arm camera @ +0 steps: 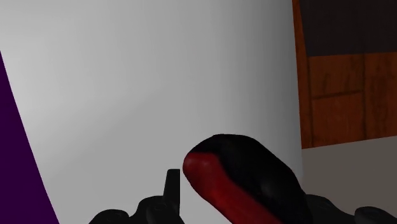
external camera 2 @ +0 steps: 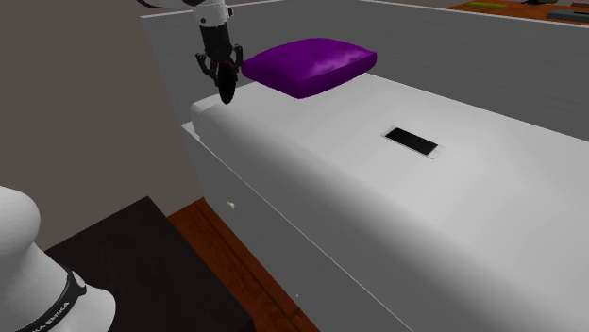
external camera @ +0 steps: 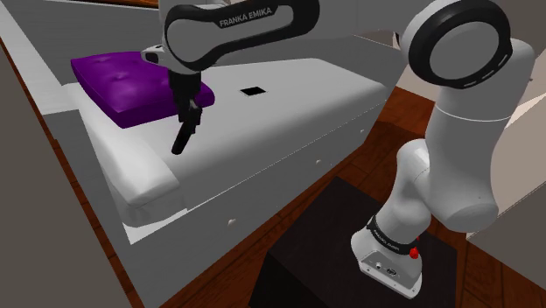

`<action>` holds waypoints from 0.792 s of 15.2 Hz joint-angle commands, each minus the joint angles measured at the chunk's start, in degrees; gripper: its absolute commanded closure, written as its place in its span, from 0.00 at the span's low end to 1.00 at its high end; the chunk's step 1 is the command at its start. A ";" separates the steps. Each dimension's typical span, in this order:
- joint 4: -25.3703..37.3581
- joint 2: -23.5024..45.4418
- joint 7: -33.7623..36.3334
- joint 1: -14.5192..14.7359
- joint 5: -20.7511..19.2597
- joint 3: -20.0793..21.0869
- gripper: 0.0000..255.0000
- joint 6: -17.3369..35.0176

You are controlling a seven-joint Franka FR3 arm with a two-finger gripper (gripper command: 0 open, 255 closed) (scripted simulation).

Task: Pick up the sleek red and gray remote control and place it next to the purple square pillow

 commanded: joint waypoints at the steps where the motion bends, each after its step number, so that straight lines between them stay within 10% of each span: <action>1: -0.85 0.52 -0.02 0.00 0.19 0.10 1.00 1.40; 12: -4.77 3.80 -0.63 -0.31 1.41 0.65 1.00 8.46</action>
